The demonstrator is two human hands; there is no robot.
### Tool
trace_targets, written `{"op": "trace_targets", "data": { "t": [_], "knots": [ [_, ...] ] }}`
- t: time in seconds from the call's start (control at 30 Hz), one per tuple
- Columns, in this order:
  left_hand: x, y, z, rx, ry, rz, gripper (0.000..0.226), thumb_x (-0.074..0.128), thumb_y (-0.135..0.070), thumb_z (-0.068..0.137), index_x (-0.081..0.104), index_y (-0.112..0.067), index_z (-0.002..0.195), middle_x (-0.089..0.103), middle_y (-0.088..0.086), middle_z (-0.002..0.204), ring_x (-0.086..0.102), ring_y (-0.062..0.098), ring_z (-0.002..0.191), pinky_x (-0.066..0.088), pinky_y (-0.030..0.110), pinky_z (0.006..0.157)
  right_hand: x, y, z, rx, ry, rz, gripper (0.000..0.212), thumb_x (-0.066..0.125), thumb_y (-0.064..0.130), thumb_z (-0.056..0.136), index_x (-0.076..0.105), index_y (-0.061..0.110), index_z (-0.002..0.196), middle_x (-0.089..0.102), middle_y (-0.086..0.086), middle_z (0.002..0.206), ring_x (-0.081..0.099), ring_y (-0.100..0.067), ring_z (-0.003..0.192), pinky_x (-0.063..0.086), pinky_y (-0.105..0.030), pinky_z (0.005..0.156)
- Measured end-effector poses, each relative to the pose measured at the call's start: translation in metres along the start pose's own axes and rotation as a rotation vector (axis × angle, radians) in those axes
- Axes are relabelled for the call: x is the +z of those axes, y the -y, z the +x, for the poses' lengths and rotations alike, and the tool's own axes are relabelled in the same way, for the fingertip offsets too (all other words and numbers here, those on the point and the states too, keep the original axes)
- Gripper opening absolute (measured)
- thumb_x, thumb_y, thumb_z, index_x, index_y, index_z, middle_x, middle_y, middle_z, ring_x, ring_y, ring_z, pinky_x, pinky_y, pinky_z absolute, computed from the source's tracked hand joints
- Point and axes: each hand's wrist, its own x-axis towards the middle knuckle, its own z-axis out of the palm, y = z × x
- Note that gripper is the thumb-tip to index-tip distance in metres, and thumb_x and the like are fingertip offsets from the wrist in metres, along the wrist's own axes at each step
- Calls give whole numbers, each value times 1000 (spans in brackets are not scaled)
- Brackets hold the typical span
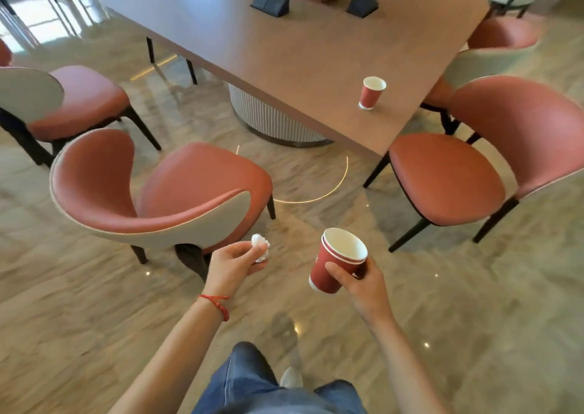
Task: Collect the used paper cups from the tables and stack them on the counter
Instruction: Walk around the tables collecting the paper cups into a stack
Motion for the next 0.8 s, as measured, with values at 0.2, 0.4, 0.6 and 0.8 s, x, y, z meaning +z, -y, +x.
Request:
{"op": "trace_targets", "data": {
  "t": [0.2,0.4,0.6,0.8],
  "knots": [
    [53,-19,41,10,82,30,10,70,-19,78,74,-18,69,71,-6,69,68,7,68,53,15,59,-32,7,46,7,-67,28,61,82,24,62,59,13,118,68,0,109,65,-1,94,49,-11,73],
    [97,-44,117,33,151,56,14,69,-20,81,73,-9,72,67,-6,61,65,3,58,48,11,53,-42,21,122,17,-114,42,71,81,35,56,58,14,119,67,1,110,64,1,93,48,-9,71],
    [136,-83,215,25,204,53,16,72,-23,77,74,-9,70,69,9,76,68,17,73,57,29,74,-41,47,219,32,-157,26,69,80,38,56,59,17,118,67,4,109,63,3,92,47,-8,71],
    [168,-133,305,44,283,121,19,73,-29,76,73,-14,63,67,-4,61,66,17,70,56,36,70,-39,86,307,19,-222,56,51,80,39,56,62,30,104,69,14,98,64,4,90,47,-9,70]
  ]
}}
